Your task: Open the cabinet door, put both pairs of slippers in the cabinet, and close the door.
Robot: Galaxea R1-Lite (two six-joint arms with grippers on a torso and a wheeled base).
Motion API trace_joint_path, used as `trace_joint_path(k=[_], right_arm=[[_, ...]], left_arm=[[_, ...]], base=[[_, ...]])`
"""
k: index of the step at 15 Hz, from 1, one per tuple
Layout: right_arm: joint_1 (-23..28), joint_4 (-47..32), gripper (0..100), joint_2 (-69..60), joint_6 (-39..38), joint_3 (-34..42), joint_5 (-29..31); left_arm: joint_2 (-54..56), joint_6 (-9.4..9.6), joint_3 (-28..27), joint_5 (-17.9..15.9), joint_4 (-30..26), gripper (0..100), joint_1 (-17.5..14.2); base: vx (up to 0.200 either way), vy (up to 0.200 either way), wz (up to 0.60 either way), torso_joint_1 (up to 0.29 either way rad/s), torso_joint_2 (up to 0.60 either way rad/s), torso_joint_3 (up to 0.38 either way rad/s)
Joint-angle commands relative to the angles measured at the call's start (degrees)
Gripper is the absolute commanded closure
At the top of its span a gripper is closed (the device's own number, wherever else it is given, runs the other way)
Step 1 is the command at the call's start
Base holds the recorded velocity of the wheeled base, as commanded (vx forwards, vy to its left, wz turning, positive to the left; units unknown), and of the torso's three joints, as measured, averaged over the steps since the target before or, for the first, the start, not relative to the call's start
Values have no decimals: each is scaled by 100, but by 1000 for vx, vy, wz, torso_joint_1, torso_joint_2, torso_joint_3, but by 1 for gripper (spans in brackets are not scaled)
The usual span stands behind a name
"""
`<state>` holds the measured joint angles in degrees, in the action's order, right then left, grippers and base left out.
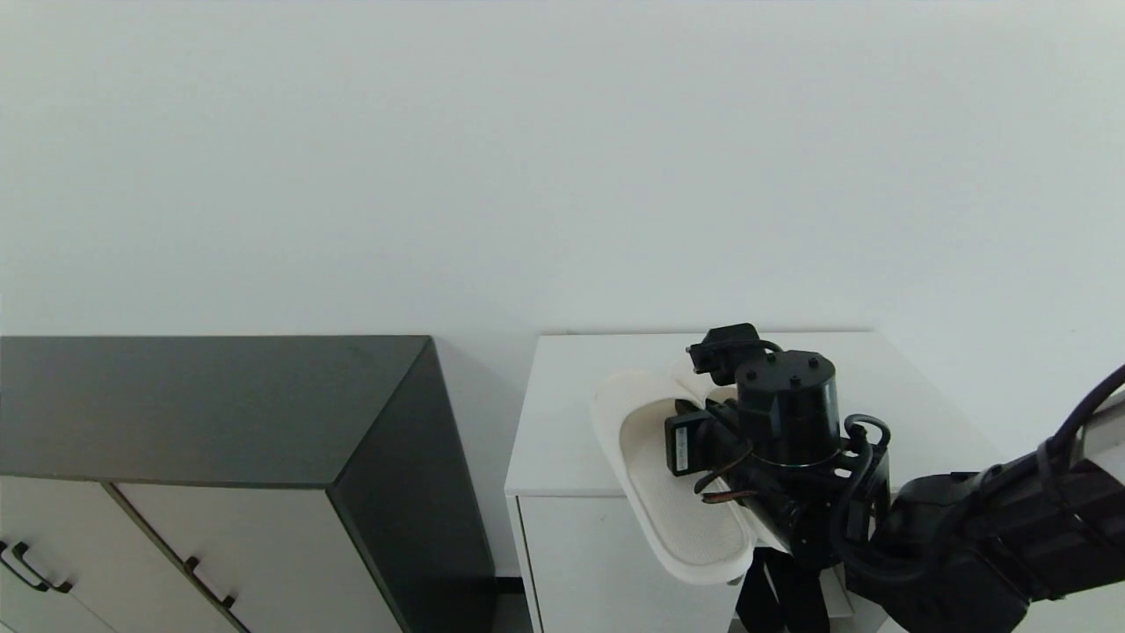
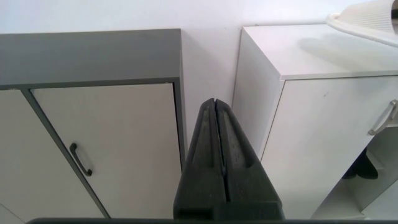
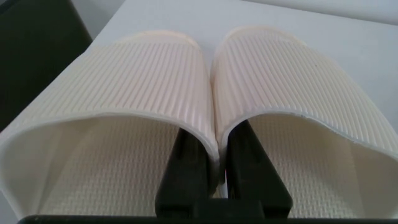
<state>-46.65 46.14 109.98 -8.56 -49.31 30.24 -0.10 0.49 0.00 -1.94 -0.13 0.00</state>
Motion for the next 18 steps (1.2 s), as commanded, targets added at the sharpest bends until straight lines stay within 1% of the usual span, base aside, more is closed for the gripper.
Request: trace_joint_path(k=[1, 4, 15, 17, 18], right_arm=[[-37, 18, 100, -38, 3, 9, 8], [-37, 79, 100, -38, 3, 88, 8], [-63, 97, 100, -30, 3, 132, 17], [-90, 220, 100, -30, 21, 150, 17], [-90, 264, 100, -30, 38, 194, 17]], left_arm=[[1, 4, 0, 0, -4, 100, 0], [1, 4, 0, 0, -4, 100, 0], [-8, 4, 0, 0, -4, 100, -9], [-8, 4, 0, 0, -4, 100, -9], [-8, 4, 0, 0, -4, 100, 0]], base=[[0, 0, 0, 0, 0, 0], [0, 0, 0, 0, 0, 0], [-200, 0, 0, 1, 2, 3], [-200, 0, 0, 2, 2, 0], [0, 0, 0, 0, 0, 0]])
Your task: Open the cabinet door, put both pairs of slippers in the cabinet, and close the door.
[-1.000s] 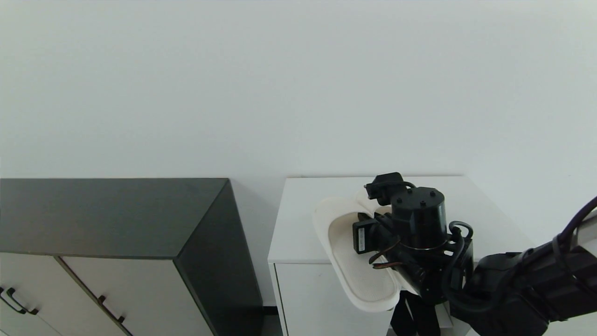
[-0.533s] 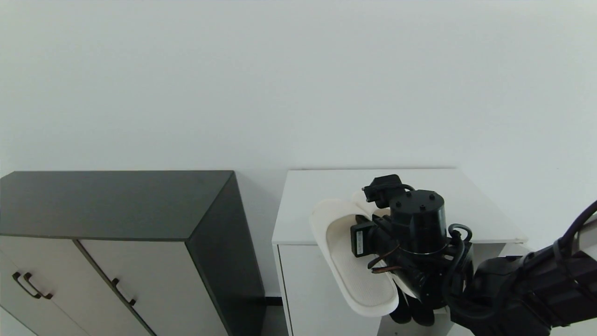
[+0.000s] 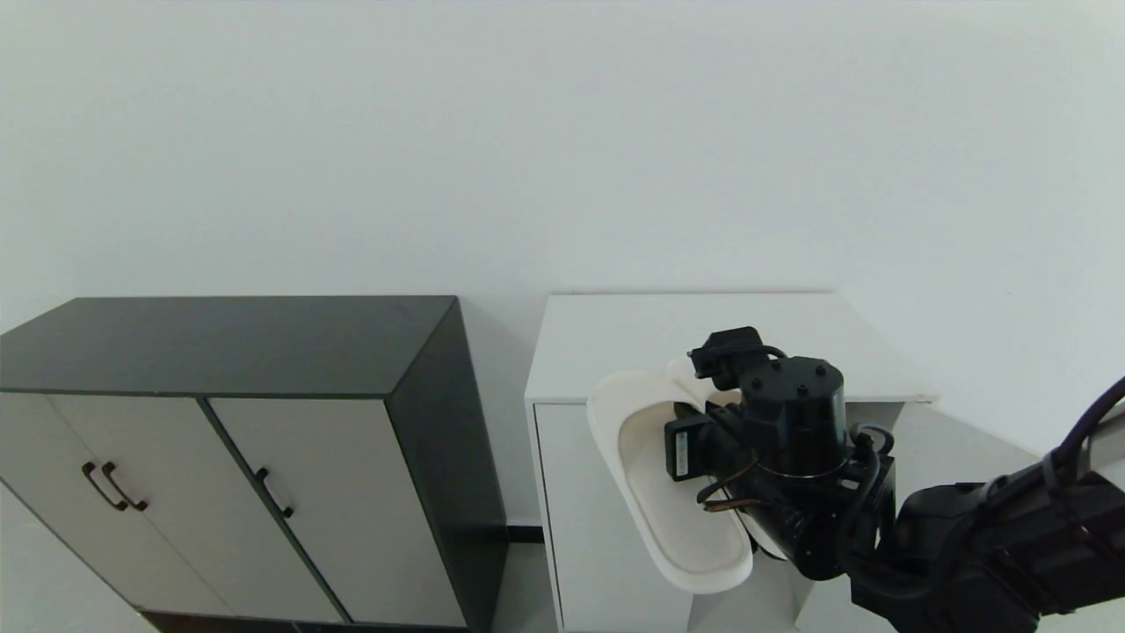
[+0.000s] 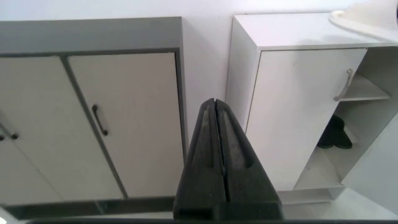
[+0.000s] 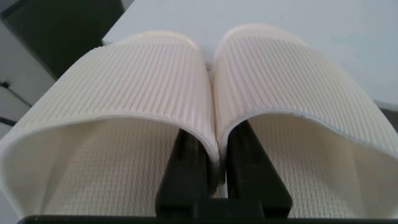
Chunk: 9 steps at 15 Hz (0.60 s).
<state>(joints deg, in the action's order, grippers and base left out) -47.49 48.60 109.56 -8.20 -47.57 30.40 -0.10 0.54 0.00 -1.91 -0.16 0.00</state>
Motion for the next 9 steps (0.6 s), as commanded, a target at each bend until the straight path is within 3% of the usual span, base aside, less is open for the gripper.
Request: trace_joint_path(k=[1, 9], right_arm=[[-5, 18, 100, 22, 3, 28, 1], [-41, 44, 100, -5, 3, 37, 1]], left_arm=[[-8, -1, 0, -2, 7, 100, 0], [-8, -10, 0, -2, 7, 100, 0]], base=[[0, 0, 0, 0, 0, 0], [0, 0, 0, 0, 0, 0]])
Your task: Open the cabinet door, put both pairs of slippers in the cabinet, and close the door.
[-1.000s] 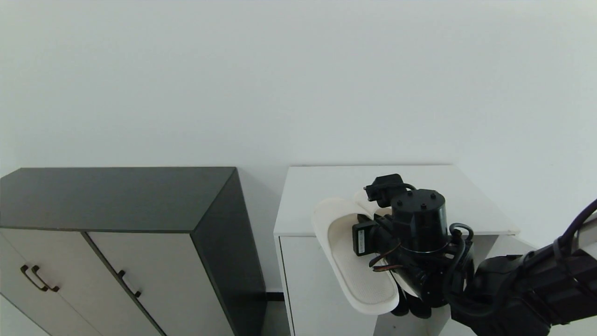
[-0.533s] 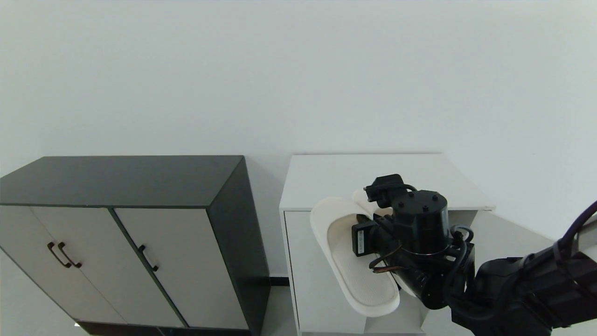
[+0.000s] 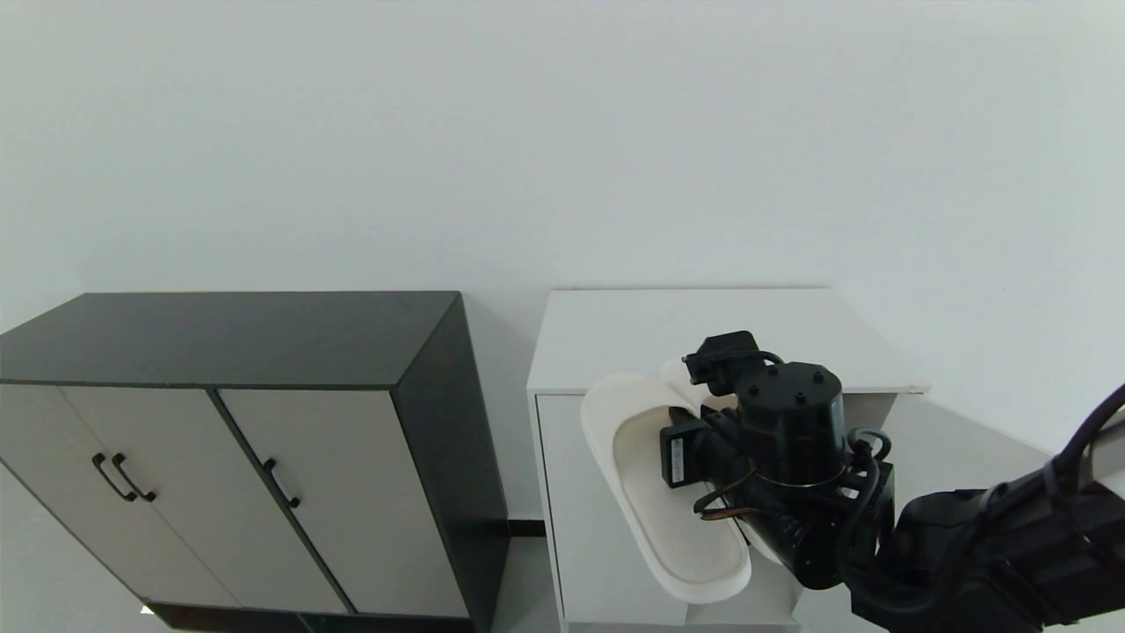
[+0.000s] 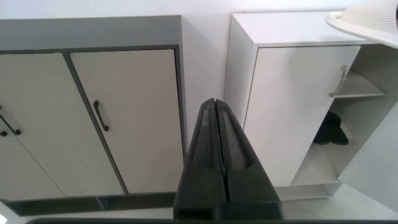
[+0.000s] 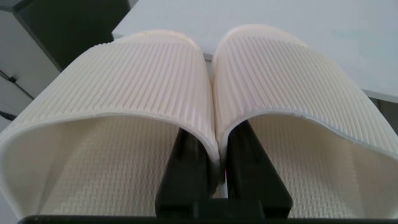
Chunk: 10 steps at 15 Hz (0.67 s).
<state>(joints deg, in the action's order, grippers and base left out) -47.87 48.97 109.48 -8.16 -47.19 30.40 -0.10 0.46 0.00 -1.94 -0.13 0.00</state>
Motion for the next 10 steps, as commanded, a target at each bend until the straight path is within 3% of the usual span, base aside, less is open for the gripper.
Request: trace_joint_path(k=[1, 5, 10], right_arm=[[-3, 7, 100, 3, -2, 8, 1], [-3, 7, 100, 3, -2, 26, 1], [6, 7, 100, 20, -2, 34, 1]], left_arm=[[-8, 6, 0, 0, -4, 100, 0], [-8, 6, 0, 0, -4, 100, -9], [-8, 6, 0, 0, 5, 100, -9]], base=[[0, 0, 0, 0, 0, 0], [0, 0, 0, 0, 0, 0], [0, -200, 0, 2, 6, 2]])
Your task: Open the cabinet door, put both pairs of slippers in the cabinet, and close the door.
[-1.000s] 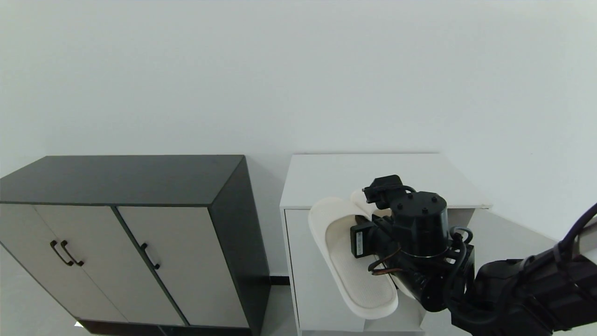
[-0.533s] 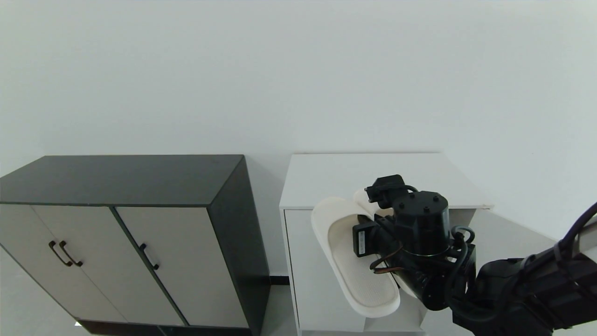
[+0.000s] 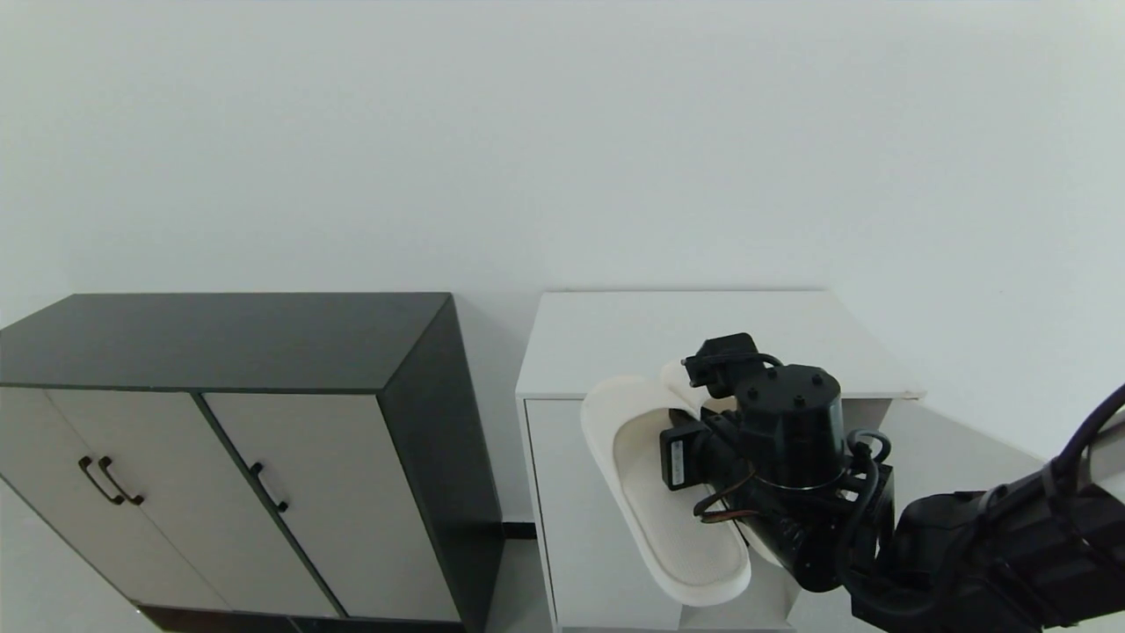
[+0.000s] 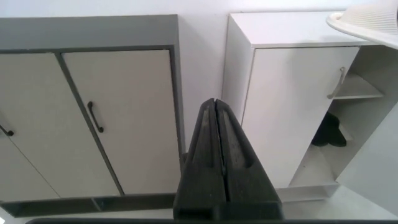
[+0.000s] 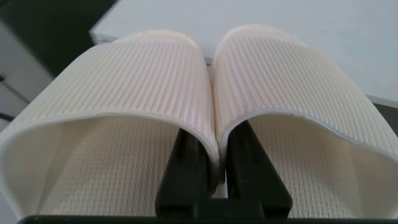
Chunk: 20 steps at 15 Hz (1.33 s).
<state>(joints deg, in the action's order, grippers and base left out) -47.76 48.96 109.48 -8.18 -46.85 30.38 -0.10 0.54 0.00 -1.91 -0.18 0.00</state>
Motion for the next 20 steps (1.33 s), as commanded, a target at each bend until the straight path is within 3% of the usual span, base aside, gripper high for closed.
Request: trace_joint_path(k=[1, 13, 20], right_arm=[[-5, 0, 100, 29, 1, 0, 3], [13, 184, 100, 99, 1, 88, -6], [4, 202, 100, -32, 1, 343, -50]], left_arm=[[-8, -1, 0, -2, 1, 100, -9], [-8, -1, 0, -11, 1, 100, 0], [-8, -10, -9, -11, 1, 100, 0]], base=[[0, -200, 0, 12, 7, -2], [0, -200, 0, 4, 2, 4], [0, 0, 0, 0, 0, 0]])
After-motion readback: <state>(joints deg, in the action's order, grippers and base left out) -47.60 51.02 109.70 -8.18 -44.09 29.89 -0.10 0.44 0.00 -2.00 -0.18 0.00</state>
